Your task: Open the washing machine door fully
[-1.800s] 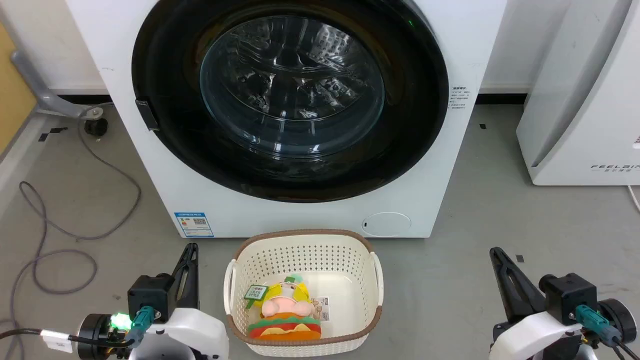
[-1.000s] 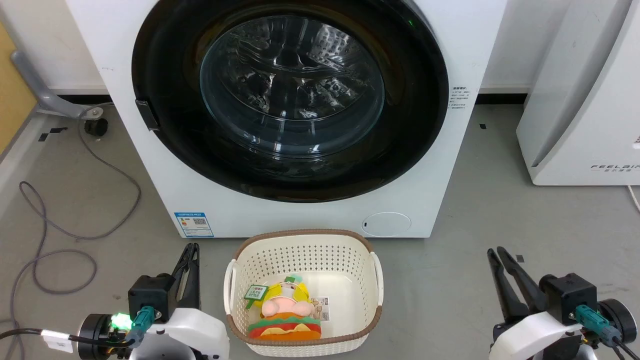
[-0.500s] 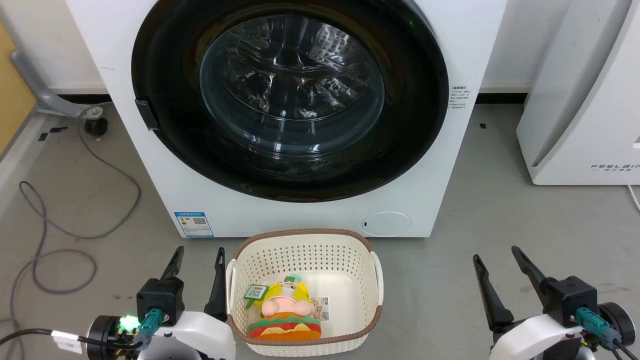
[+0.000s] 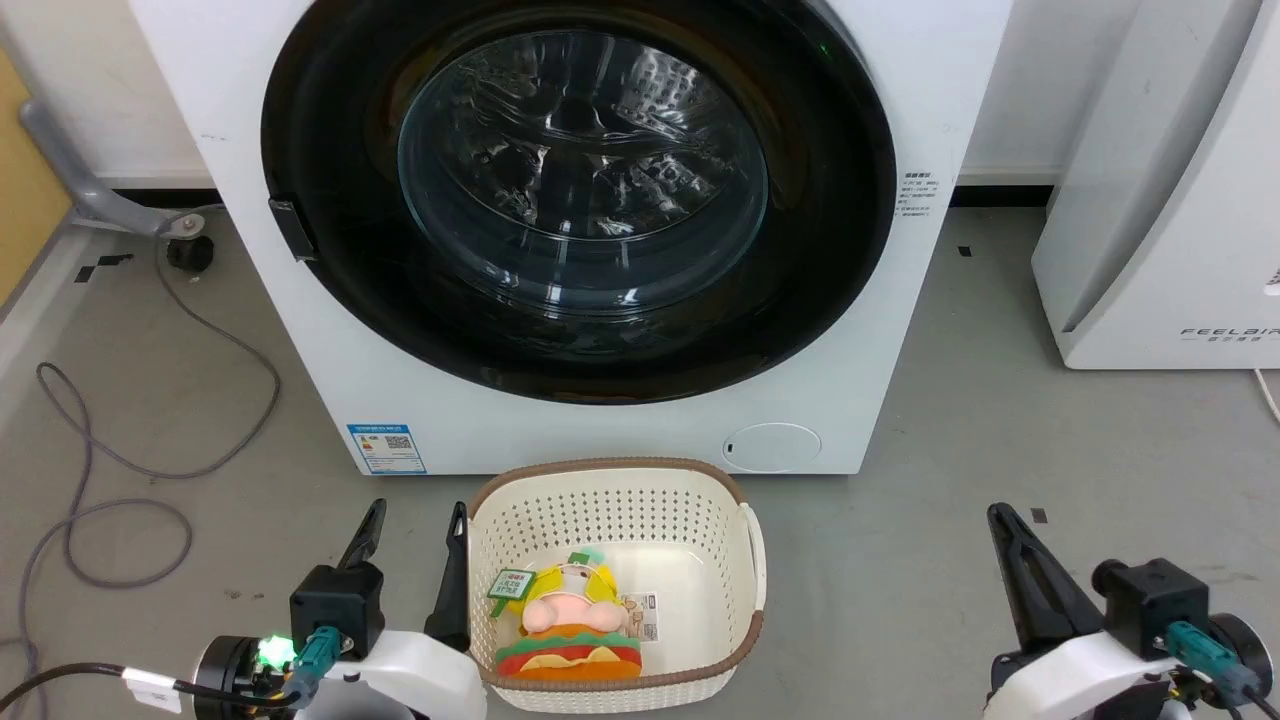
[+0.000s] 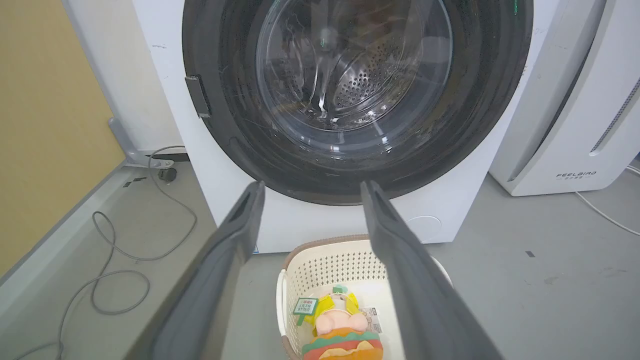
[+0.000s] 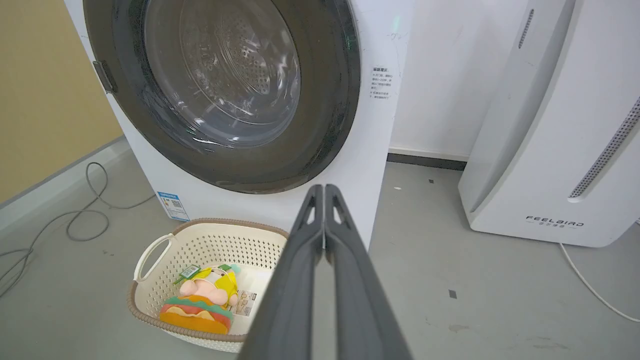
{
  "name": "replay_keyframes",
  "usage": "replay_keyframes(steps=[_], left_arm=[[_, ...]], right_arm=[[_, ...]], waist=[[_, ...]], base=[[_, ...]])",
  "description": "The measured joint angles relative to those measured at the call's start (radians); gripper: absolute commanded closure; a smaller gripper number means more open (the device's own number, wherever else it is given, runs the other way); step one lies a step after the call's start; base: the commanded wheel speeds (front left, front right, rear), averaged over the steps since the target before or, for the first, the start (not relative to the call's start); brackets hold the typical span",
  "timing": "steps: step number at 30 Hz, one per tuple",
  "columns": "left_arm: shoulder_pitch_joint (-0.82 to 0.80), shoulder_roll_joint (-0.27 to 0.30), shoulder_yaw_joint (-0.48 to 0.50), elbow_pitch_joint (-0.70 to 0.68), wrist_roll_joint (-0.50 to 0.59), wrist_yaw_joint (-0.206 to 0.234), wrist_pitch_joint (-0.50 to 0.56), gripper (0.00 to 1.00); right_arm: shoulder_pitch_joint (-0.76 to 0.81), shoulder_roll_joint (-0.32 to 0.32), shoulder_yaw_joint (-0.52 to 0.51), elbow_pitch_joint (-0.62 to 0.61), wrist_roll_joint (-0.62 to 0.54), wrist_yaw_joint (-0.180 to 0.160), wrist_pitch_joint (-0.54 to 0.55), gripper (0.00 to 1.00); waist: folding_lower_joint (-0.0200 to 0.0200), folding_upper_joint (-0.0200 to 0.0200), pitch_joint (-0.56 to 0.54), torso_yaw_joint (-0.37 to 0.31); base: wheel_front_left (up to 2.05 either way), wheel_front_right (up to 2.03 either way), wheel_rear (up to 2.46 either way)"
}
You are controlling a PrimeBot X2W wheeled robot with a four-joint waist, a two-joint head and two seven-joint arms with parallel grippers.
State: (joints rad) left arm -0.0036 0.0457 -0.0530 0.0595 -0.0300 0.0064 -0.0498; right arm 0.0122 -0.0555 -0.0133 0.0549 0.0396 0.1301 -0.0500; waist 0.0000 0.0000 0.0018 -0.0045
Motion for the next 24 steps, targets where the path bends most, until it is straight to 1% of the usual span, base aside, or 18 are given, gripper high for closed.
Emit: replay_keyframes(steps=[4, 11, 17, 19, 20, 23, 24], left_arm=[[-0.001, 0.0, -0.005, 0.008, -0.001, 0.001, -0.007, 0.0], [-0.002, 0.0, -0.019, 0.019, -0.009, 0.004, -0.023, 0.0], [-0.018, 0.0, -0.03, 0.026, -0.017, 0.009, -0.035, 0.0], [-0.026, 0.0, -0.033, 0.026, -0.018, 0.009, -0.04, 0.0], [-0.033, 0.0, -0.036, 0.025, -0.019, 0.01, -0.041, 0.0], [-0.043, 0.0, -0.04, 0.023, -0.025, 0.013, -0.05, 0.0], [-0.043, 0.0, -0.04, 0.023, -0.025, 0.013, -0.05, 0.0]], right_arm=[[0.0, 0.0, -0.01, 0.007, 0.062, 0.0, -0.009, 1.0], [-0.011, 0.0, -0.033, 0.027, 0.263, 0.0, -0.023, 1.0], [-0.071, 0.0, -0.048, 0.045, 0.438, 0.0, -0.033, 1.0], [-0.099, 0.0, -0.06, 0.054, 0.48, 0.0, -0.033, 1.0], [-0.127, -0.004, -0.073, 0.069, 0.518, 0.0, -0.031, 1.0], [-0.179, -0.019, -0.091, 0.103, 0.574, 0.0, -0.022, 1.0], [-0.179, -0.019, -0.091, 0.103, 0.574, 0.0, -0.022, 1.0]], waist=[[0.0, 0.0, 0.0, -0.001], [0.0, 0.0, 0.001, -0.002], [0.0, 0.0, 0.014, -0.002], [0.0, -0.0001, 0.022, -0.001], [0.0, 0.0, 0.031, 0.002], [0.0, 0.0, 0.046, 0.005], [0.0, 0.0, 0.046, 0.005]], base=[[0.0, 0.0, 0.0], [0.0, 0.0, 0.0], [0.0, 0.0, 0.0], [0.0, 0.0, 0.0], [0.0, 0.0, 0.0], [0.0, 0.0, 0.0], [0.0, 0.0, 0.0]])
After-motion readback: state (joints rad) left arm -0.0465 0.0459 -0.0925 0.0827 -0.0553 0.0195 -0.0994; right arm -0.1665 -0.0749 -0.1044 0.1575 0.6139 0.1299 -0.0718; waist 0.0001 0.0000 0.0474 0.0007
